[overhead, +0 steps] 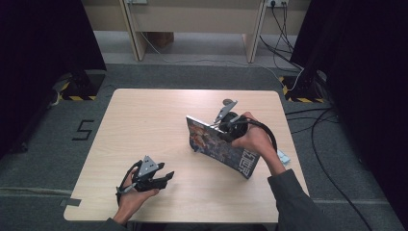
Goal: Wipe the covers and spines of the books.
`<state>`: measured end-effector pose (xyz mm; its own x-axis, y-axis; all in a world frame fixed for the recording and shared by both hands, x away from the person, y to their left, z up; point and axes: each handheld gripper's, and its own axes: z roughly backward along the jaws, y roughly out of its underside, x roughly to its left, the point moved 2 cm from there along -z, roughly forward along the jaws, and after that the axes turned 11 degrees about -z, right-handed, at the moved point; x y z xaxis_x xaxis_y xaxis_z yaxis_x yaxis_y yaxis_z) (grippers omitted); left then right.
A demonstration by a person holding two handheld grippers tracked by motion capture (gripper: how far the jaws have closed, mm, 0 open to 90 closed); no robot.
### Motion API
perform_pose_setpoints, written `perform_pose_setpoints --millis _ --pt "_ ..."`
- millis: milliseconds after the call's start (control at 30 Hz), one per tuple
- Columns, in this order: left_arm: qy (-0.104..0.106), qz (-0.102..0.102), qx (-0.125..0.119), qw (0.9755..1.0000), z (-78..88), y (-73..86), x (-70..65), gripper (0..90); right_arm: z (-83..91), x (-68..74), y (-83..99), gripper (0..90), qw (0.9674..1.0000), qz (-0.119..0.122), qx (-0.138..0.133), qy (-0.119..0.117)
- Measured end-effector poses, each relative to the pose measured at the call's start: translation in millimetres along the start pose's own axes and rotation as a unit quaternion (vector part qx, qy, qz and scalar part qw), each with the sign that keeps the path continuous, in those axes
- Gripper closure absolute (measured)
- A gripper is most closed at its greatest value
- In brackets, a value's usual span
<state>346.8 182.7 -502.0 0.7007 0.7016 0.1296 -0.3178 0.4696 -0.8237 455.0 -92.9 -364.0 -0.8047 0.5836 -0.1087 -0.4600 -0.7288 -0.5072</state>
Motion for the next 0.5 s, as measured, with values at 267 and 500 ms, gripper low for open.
perform_pose_setpoints --millis 267,500 --pt "-0.001 0.002 0.006 1.0 -1.3 1.9 0.7 46.3 -1.2 27.3 3.5 82.9 0.9995 0.03 -0.007 -0.002" --pt "-0.004 0.006 0.01 0.9999 -0.9 3.3 4.4 46.4 -11.6 56.3 18.7 82.8 0.9974 0.054 0.014 -0.046"
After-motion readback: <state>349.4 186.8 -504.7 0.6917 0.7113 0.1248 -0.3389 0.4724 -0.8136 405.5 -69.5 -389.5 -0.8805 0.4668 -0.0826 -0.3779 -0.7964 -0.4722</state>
